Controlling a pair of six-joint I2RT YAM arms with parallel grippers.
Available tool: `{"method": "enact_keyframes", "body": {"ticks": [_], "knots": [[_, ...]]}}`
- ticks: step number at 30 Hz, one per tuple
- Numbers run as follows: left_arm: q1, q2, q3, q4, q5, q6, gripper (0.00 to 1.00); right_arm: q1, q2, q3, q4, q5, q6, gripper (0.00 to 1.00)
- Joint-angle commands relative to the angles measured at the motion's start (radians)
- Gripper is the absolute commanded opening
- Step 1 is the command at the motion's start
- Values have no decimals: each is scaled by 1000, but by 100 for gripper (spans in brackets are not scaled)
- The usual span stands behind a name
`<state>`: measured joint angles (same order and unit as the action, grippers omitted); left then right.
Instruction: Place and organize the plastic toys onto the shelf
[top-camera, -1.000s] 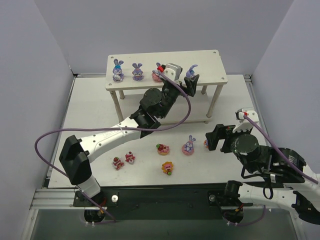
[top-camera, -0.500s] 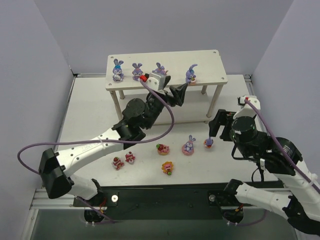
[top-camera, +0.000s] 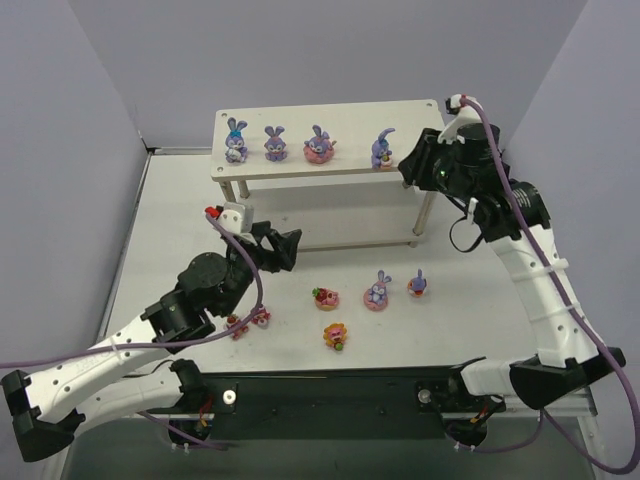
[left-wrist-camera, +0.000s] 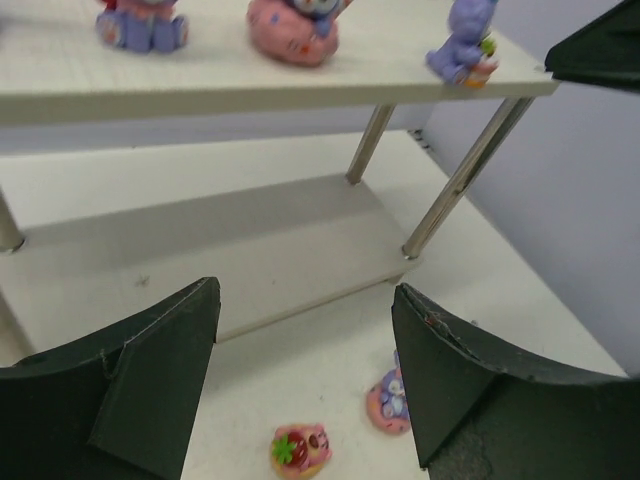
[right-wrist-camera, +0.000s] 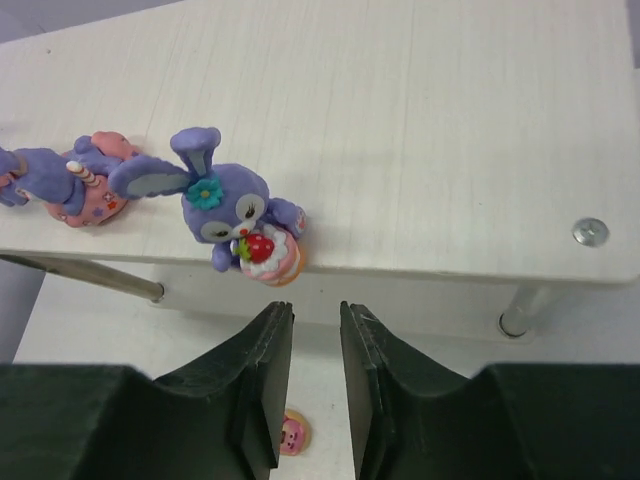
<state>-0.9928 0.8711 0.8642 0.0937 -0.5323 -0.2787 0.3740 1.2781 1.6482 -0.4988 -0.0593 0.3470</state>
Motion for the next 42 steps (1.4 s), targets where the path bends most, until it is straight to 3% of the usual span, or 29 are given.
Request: {"method": "enact_keyframes", "body": {"ticks": [1,3,10,22,42], "knots": [[6,-101,-73,-224,-87,-102,79,-18,70,50,103,-100,-33,26],[9,-144,-102,-252,-103,-111,79,-20,89,52,115,-96,-28,20],[20,-198,-128,-337,-118,-132,79,-20,124,67,144,-97,-16,14],[45,-196,-136,-341,-94,-128,79,49,76,-2,137,-54,4,13],[59,-230,-145,-367,-86,-151,79,82,161,45,174,-45,-42,13]]}}
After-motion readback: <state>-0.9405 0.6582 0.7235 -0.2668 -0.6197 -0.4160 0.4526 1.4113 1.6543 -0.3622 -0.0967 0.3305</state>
